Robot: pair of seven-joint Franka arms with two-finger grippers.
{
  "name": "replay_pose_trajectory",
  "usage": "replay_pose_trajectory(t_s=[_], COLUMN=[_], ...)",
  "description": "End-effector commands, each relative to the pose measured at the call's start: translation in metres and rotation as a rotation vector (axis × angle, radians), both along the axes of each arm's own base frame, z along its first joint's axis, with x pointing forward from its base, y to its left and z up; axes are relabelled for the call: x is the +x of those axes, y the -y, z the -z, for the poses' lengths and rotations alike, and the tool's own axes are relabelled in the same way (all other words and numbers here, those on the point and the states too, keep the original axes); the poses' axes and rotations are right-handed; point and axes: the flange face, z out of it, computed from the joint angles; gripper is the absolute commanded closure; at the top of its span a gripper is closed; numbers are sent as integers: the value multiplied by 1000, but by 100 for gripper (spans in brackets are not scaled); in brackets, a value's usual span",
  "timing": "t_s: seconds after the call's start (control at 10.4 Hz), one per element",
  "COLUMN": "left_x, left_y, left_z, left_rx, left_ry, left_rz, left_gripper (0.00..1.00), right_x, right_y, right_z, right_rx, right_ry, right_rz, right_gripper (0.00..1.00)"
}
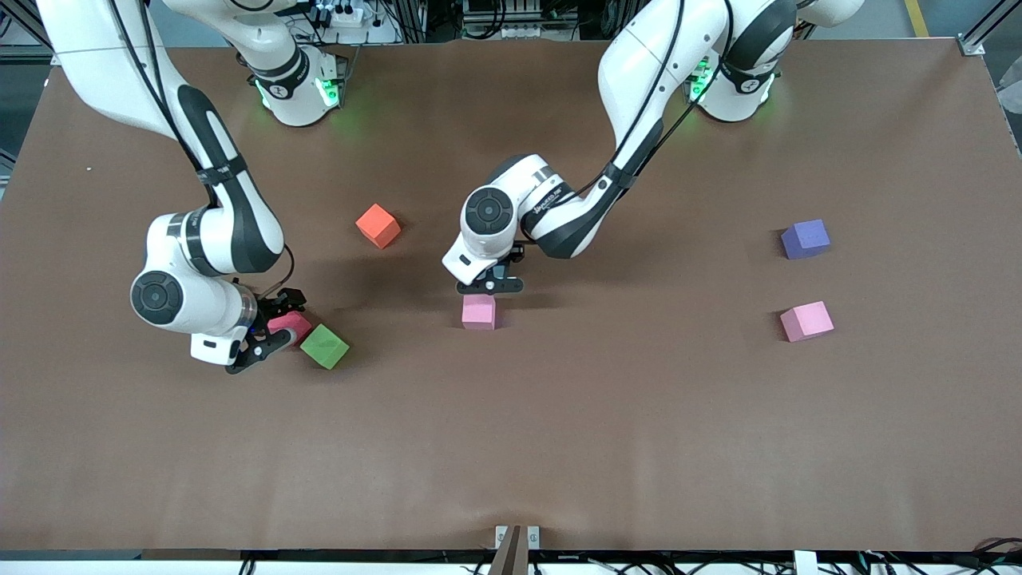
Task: Arrange blocks into number 1
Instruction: 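Lower the cyan cube beside the pink cube while the right gripper grasps the red cube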
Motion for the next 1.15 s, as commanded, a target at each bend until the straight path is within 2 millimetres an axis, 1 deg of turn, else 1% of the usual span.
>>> replay_pose_trajectory(t_s=[0.0, 0.48, 0.58, 0.77, 0.87, 0.96, 1.06], left_x=[0, 12, 13, 15, 18, 23, 20], left_y=[12, 3, 2, 3, 2, -1, 2], left_z=[4, 12, 13, 11, 12, 11, 13], left_rx=[-30, -18, -17, -26, -34, -35, -50], left_ry=[27, 69, 70, 80, 91, 106, 125], left_rz=[-7, -2, -3, -3, -4, -1, 61], left_gripper=[100, 100, 100, 100, 100, 42, 0], right_x=[2, 0, -3, -3, -3, -3, -3], right_y=[6, 2, -2, -1, -2, -2, 3], right_z=[1, 15, 21, 33, 34, 34, 35], right_rx=[-3, -9, -10, -10, -10, -11, -16], right_ry=[11, 7, -2, 17, 27, 27, 27], right_rz=[-44, -91, -98, -100, -99, -97, -88], right_gripper=[0, 0, 0, 0, 1, 13, 25])
